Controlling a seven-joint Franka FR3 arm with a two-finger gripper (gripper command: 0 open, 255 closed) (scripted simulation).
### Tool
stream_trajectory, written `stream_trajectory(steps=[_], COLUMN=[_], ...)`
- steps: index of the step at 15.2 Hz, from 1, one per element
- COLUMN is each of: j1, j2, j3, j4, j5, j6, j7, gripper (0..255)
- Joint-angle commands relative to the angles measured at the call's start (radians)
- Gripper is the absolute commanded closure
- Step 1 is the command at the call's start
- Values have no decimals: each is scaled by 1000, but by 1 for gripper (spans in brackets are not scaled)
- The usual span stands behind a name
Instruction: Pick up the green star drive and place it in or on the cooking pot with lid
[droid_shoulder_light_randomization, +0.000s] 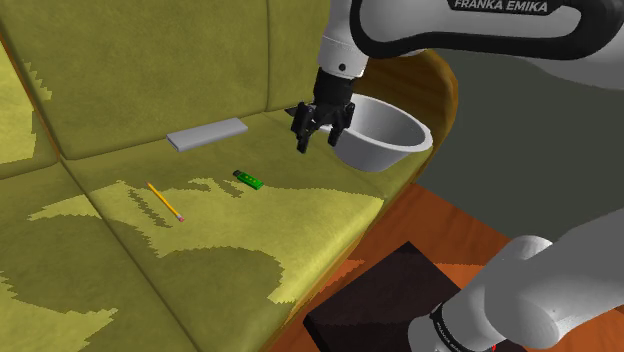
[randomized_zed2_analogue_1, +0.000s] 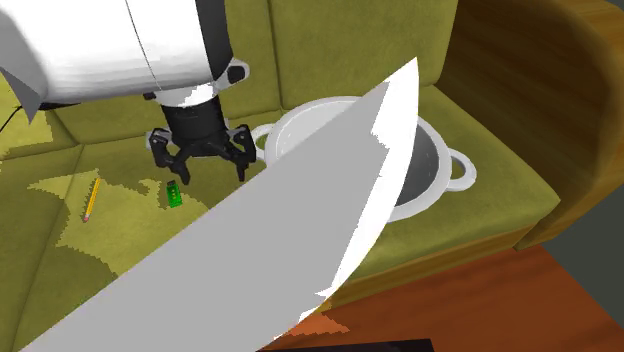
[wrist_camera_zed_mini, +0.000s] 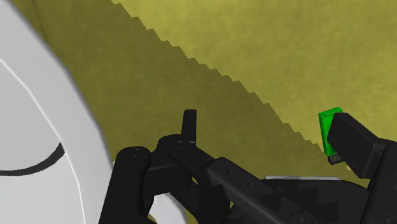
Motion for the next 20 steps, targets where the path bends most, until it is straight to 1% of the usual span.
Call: stream_trajectory(steps=[1, 7, 12, 13, 20], j1=[11, 57, 121, 122, 120], j2=[74, 297, 497, 499, 506], j3=[26, 89, 120, 119, 116], j4=[55, 236, 428, 430, 337], j5=[-19, -101, -190, -191, -195], j6=[18, 44, 30, 30, 129], j7=[21, 82, 130, 131, 134], gripper=[0, 0, 0, 0, 0])
